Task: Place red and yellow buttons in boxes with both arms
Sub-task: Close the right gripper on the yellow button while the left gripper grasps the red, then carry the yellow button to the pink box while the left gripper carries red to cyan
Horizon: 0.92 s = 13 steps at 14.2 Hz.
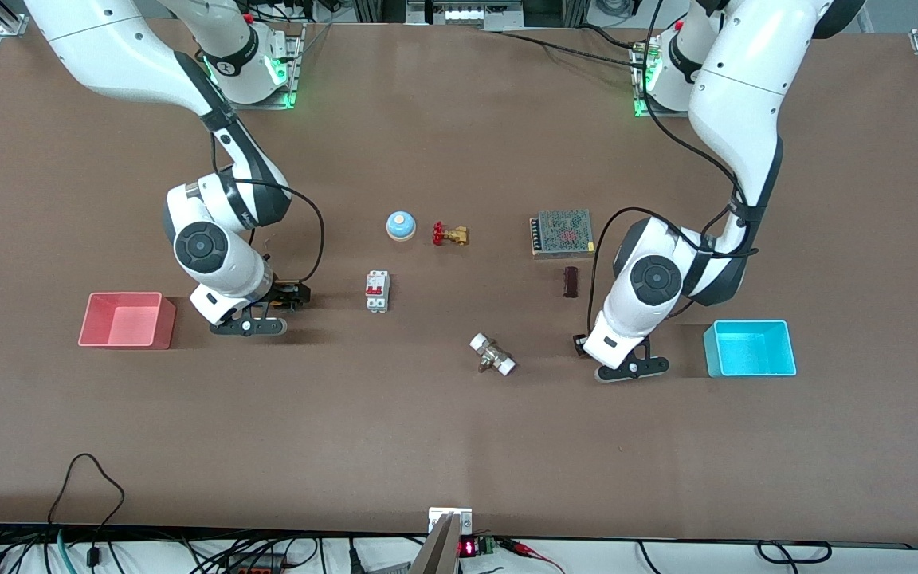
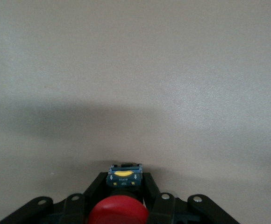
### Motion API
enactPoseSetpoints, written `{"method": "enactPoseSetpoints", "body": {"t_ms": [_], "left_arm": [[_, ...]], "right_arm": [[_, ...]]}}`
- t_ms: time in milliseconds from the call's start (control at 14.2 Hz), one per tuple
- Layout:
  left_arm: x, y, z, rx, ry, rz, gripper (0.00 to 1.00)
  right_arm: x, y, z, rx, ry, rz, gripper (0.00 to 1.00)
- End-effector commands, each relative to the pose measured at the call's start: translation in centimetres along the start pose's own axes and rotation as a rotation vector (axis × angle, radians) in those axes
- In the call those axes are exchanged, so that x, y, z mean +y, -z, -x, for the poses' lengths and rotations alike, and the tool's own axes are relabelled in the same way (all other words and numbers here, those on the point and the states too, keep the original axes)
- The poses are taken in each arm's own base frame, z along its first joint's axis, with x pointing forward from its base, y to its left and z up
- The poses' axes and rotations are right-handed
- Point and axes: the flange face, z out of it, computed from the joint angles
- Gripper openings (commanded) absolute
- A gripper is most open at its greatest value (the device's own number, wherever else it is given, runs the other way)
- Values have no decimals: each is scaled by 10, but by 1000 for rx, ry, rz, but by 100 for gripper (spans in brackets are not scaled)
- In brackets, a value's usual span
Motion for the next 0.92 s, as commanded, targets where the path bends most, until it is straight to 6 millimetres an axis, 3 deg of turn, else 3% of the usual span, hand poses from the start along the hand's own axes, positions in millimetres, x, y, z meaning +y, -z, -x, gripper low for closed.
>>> {"method": "enactPoseSetpoints", "body": {"t_ms": [0, 141, 352, 493, 634, 704, 775, 845], "left_arm": [[-6, 42, -12, 40, -5, -18, 19], [-20, 84, -30, 45, -47, -37, 19], [-93, 137, -72, 13, -157, -79, 20], [-141, 159, -83, -46, -242, -102, 20], [-195, 158, -88, -108, -254, -114, 21], [-213, 151, -88, -124, -244, -115, 21], [-226, 136, -85, -144, -230, -116, 21], [-236, 126, -84, -148, -218, -115, 21]], "right_arm": [[-1, -3, 0, 8, -3, 7, 96], [-1, -7, 0, 3, -1, 8, 84], [-1, -6, 0, 3, -3, 7, 53], [-2, -6, 0, 4, -1, 6, 37], [-4, -3, -2, 14, -5, 2, 23], [-3, 3, -4, 25, -32, -2, 20], [-1, 15, -7, 44, -41, -4, 20], [10, 40, -12, 77, -43, -5, 20]]}}
